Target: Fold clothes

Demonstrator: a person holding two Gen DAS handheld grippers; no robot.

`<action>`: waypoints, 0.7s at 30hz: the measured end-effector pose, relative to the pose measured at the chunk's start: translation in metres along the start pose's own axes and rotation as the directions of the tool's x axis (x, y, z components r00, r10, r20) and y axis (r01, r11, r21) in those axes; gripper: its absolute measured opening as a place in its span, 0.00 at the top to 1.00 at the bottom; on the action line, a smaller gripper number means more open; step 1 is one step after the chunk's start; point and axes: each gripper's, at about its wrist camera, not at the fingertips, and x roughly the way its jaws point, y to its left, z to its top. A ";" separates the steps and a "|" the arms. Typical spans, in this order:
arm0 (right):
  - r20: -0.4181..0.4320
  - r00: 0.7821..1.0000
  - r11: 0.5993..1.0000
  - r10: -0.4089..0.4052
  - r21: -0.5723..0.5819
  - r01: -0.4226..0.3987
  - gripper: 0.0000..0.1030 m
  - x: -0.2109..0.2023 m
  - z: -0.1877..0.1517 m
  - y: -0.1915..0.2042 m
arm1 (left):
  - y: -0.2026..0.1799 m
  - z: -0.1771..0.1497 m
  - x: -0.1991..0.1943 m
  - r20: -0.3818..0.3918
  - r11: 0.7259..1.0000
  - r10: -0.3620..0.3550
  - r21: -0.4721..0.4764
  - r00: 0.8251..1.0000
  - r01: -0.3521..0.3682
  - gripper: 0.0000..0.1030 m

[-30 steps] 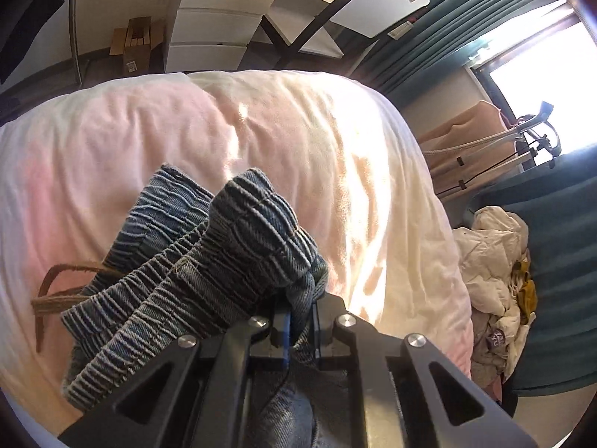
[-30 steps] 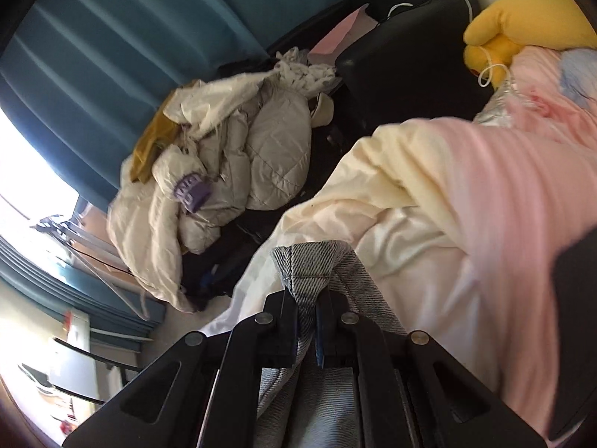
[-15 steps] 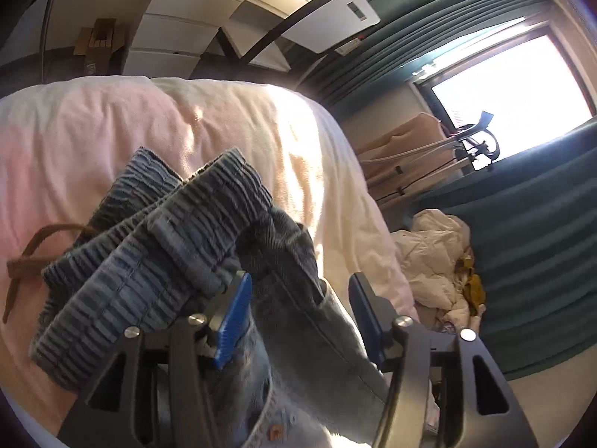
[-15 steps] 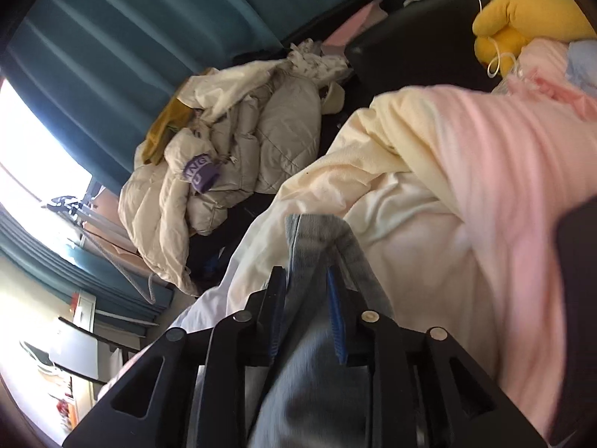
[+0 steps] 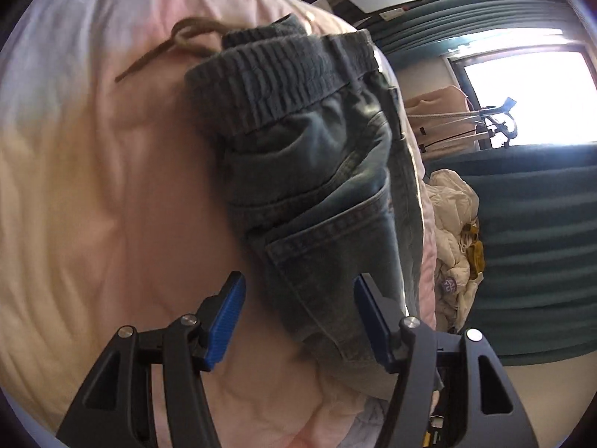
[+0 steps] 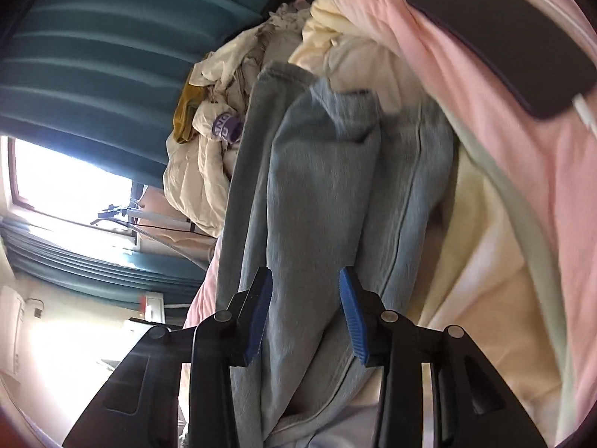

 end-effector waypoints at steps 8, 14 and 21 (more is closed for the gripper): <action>-0.059 0.997 0.995 -0.052 -0.093 0.046 0.53 0.031 -0.016 0.001 | 0.006 -0.007 0.038 -0.055 0.996 -0.055 -0.075 0.997 0.050 0.40; -0.001 0.999 0.989 -0.035 -0.142 0.034 0.53 0.044 -0.011 0.005 | -0.010 -0.008 0.047 0.010 0.998 -0.056 -0.037 0.998 0.057 0.61; 0.163 0.985 0.981 -0.058 -0.173 0.087 0.97 0.030 -0.011 0.005 | -0.031 -0.011 0.041 0.080 0.997 -0.075 0.024 0.994 0.073 0.87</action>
